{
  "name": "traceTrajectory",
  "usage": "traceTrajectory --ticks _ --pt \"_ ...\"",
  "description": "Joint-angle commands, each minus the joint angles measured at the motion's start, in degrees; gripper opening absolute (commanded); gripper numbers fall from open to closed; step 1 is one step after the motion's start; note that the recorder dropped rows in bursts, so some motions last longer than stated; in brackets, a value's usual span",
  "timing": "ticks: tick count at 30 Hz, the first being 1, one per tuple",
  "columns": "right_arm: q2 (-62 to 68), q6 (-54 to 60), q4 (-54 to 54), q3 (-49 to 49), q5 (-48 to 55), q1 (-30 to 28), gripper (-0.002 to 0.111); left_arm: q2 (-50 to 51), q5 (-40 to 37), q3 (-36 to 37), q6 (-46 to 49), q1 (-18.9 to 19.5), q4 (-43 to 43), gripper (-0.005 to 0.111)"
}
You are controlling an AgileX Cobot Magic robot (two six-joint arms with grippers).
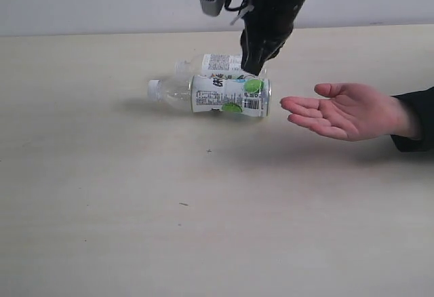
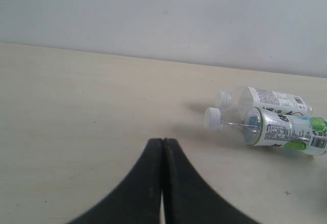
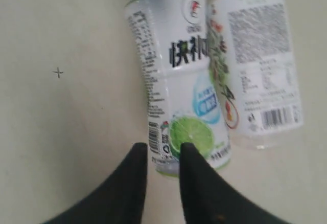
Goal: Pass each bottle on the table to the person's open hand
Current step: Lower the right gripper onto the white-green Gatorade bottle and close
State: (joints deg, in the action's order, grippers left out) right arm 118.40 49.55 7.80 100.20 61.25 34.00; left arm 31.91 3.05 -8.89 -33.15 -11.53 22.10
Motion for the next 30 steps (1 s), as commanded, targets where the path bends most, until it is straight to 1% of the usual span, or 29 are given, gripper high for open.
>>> traceTrajectory --ticks 1,4,6,25,30 --pt "2.5 4.3 -1.1 0.7 -3.2 1.3 0.061 -0.2 0.0 0.2 -0.1 0.1 0.0 0.0" --pt "3.5 4.3 -0.8 0.7 -6.4 1.3 0.078 -0.2 0.0 0.2 -0.1 0.1 0.0 0.0" --pt "4.0 4.3 -0.8 0.7 -8.0 1.3 0.08 -0.2 0.0 0.2 -0.1 0.1 0.0 0.0" --pt "10.6 8.8 -0.7 0.7 -10.6 1.3 0.08 -0.2 0.0 0.2 -0.1 0.1 0.0 0.0" --pt "12.0 11.4 1.4 0.7 -10.6 1.3 0.08 -0.2 0.0 0.2 -0.1 0.1 0.0 0.0"
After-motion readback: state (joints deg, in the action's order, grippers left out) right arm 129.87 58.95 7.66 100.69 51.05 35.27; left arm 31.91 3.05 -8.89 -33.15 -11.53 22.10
